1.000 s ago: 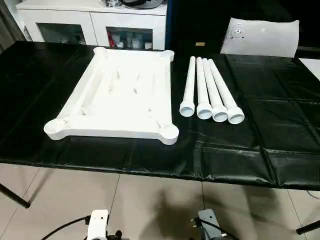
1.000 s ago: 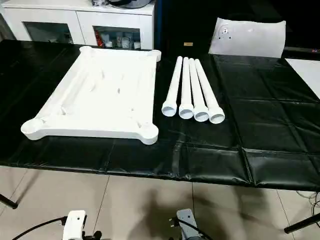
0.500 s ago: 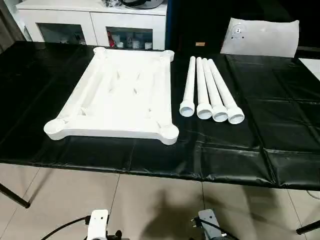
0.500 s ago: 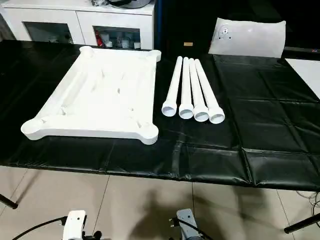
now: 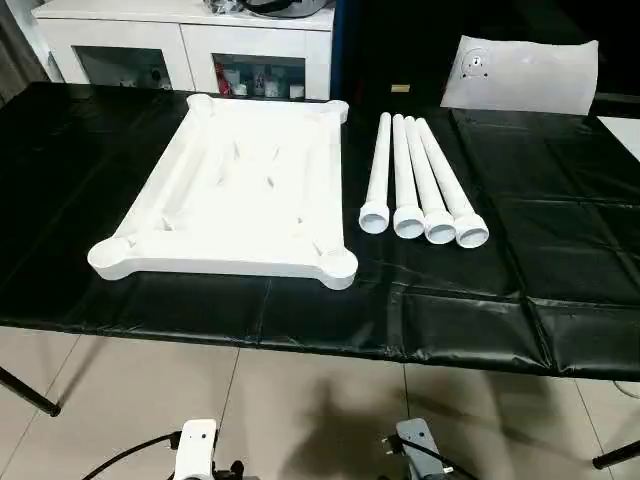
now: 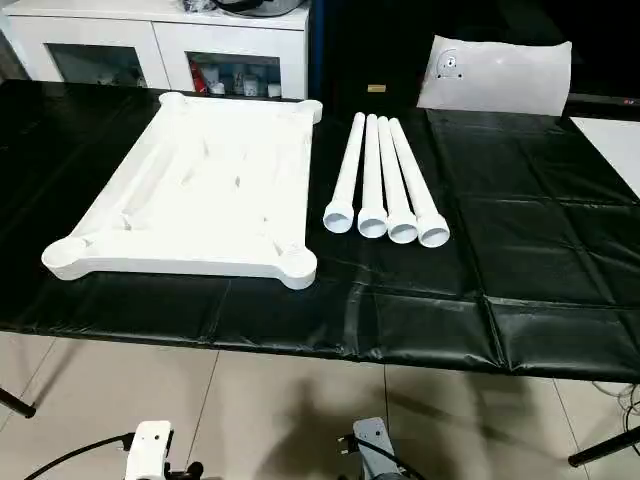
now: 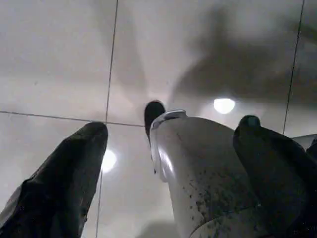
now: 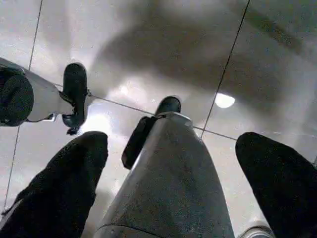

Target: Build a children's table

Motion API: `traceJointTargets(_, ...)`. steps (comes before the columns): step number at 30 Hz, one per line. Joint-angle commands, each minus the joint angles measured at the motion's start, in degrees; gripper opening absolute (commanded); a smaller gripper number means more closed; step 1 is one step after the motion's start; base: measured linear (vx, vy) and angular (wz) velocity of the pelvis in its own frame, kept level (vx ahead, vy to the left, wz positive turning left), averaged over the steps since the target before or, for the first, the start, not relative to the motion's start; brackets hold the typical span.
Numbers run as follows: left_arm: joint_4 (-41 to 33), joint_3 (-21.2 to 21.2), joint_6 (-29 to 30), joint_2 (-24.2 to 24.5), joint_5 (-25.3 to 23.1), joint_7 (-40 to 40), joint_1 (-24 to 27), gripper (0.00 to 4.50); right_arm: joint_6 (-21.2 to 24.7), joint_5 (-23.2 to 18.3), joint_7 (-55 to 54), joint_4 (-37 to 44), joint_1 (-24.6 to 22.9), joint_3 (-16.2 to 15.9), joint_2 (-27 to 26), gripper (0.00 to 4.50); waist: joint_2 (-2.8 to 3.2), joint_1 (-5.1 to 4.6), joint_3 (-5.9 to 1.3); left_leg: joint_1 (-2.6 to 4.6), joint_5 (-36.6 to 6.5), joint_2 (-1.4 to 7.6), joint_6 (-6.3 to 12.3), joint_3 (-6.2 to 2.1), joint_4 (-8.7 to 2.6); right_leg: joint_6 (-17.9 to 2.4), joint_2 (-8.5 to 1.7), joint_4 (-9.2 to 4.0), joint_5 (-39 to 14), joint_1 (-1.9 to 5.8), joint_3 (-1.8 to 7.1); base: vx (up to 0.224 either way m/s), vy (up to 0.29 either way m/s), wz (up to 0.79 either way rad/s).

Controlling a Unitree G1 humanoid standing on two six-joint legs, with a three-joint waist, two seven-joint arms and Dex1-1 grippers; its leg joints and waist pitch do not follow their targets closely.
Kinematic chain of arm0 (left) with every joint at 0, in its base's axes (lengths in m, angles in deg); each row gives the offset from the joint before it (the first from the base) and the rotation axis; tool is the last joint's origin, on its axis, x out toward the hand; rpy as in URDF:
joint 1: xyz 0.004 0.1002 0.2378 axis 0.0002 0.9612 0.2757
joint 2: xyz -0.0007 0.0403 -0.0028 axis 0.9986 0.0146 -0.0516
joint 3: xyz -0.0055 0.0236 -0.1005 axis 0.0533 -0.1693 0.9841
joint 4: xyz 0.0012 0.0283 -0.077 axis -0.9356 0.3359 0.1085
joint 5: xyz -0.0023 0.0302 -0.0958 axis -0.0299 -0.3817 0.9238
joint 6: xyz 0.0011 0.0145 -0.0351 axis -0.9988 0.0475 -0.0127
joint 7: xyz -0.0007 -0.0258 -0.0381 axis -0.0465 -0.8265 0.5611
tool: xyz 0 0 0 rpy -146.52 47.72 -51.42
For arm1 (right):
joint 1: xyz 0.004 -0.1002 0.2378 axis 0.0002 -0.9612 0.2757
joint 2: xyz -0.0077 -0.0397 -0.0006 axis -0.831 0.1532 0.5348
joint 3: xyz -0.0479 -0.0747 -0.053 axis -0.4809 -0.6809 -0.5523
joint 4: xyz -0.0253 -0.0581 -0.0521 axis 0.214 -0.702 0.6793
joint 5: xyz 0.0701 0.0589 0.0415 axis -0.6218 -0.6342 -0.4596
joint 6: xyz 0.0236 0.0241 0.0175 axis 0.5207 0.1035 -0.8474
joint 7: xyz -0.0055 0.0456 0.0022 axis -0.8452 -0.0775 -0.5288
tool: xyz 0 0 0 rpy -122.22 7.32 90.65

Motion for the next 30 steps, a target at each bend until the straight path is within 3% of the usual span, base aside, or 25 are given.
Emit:
traceJointTargets(1,1.53,-0.82,0.94,-2.59,-0.07,0.34,0.85,4.46,0.7,0.51,-0.18,-1.77,-0.95,0.13,0.2,4.5,-0.31,-0.43,-0.79,-0.11,-9.77,5.49,3.69,-1.69,-4.69,-11.97,-7.05,-4.8,-4.57,0.96,4.03,0.0,0.0,0.0)
traceJointTargets(12,1.53,-0.82,0.94,-2.59,-0.07,0.34,0.85,4.46,0.7,0.51,-0.18,-1.77,-0.95,0.13,0.2,4.5,-0.34,-0.42,-0.79,-0.14,-9.51,5.47,3.73,-1.69,-4.66,-11.98,-7.02,-4.76,-4.36,0.98,4.04,0.0,0.0,0.0)
traceJointTargets(13,5.83,-2.77,8.0,0.03,-3.54,1.81,-6.02,4.46,-0.2,-2.5,-3.2,-3.13,-1.04,7.57,2.9,4.5,-0.34,-0.43,-0.79,-0.13,-9.59,5.47,3.73,-1.68,-4.68,-11.96,-7.0,-4.77,-4.41,0.97,4.02,0.0,0.0,0.0)
traceJointTargets(14,5.85,-2.73,7.49,-0.03,-3.55,1.62,-6.11,4.46,-0.35,-2.58,-3.28,-3.08,-0.96,7.64,2.79,4.5,-0.61,0.02,-0.9,1.77,-10.95,5.39,2.87,-0.86,-4.24,-11.9,-6.82,-5.17,-6.92,-0.2,4.41,0.0,0.0,0.0)
traceJointTargets(15,5.95,-2.21,7.06,-0.2,-3.08,1.48,-6.24,4.46,-0.46,-2.92,-3.43,-3.05,-0.78,8.0,2.53,4.5,-1.17,-0.41,-0.36,0.96,-11.06,5.37,2.91,-0.95,-4.53,-11.75,-6.93,-5.19,-7.57,0.18,4.43,0.0,0.0,0.0)
traceJointTargets(16,6.08,-1.85,7.12,-0.35,-2.75,1.32,-6.41,4.46,-0.28,-3.05,-3.59,-3.09,-0.55,8.14,2.41,4.5,-1.22,-0.62,-0.27,-0.2,-10.11,5.49,2.33,-1.09,-5.02,-10.99,-7.02,-5.08,-8.87,1.04,3.9,0.0,0.0,0.0)
traceJointTargets(17,6.14,-1.8,6.76,-0.36,-2.76,1.15,-6.55,4.46,-0.21,-3.07,-3.57,-3.11,-0.3,8.15,2.3,4.5,-0.95,-0.72,-0.67,-0.07,-9.61,5.48,2.19,-1.13,-4.82,-10.8,-7.06,-4.96,-8.56,1.11,3.8,0.0,0.0,0.0)
traceJointTargets(19,6.22,-2.35,5.07,-0.09,-3.66,-0.24,-7.0,4.46,-0.26,-2.32,-3.38,-3.18,0.5,7.37,2.06,4.5,-1.0,-1.2,-1.02,-0.02,-8.76,5.52,2.39,-1.18,-4.63,-11.24,-7.0,-4.61,-5.08,1.16,3.9,0.0,0.0,0.0)
traceJointTargets(20,6.28,-2.52,4.71,0.1,-3.96,-0.69,-7.2,4.46,-0.56,-1.81,-3.47,-3.17,0.88,6.85,1.94,4.5,-1.24,-1.98,-1.16,-0.09,-6.47,5.54,3.31,-1.07,-4.3,-12.64,-6.71,-4.04,1.29,1.05,3.73,0.0,0.0,0.0)
traceJointTargets(22,6.24,-2.28,4.23,0.33,-3.83,-0.84,-7.48,4.46,-1.43,-1.19,-3.68,-3.08,1.48,6.44,1.69,4.5,-1.59,-2.2,-1.34,-0.11,-4.13,5.46,4.8,-0.85,-3.83,-14.06,-6.87,-3.59,5.88,1.26,3.67,0.0,0.0,0.0)
traceJointTargets(26,6.45,-1.97,2.76,0.92,-4.24,-0.41,-8.43,4.46,-4.15,-1.96,-2.1,-2.89,2.82,10.04,0.75,4.5,-1.78,-2.3,-1.59,-0.2,-1.85,5.38,7.2,-0.73,-3.26,-15.77,-6.9,-2.85,11.94,1.29,3.71,0.0,0.0,0.0)
traceJointTargets(28,5.46,-0.89,1.37,1.35,-3.18,0.26,-8.09,4.46,-5.43,-5.42,3.73,-1.9,3.63,12.97,-0.19,4.5,-1.74,-2.24,-1.41,-0.27,-3.33,5.49,8.43,-0.63,-3.25,-16.19,-6.98,-2.9,12.1,1.24,3.67,0.0,0.0,0.0)
traceJointTargets(30,3.39,-1.09,-0.39,2.05,-3.35,0.96,-7.49,4.46,-6.93,-2.93,4.96,-1.13,4.46,10.29,0.02,4.5,-1.47,-2.2,-1.33,-0.08,-4.37,5.76,8.06,-0.71,-3.45,-16.53,-6.84,-3.0,10.19,1.02,3.54,0.0,0.0,0.0)
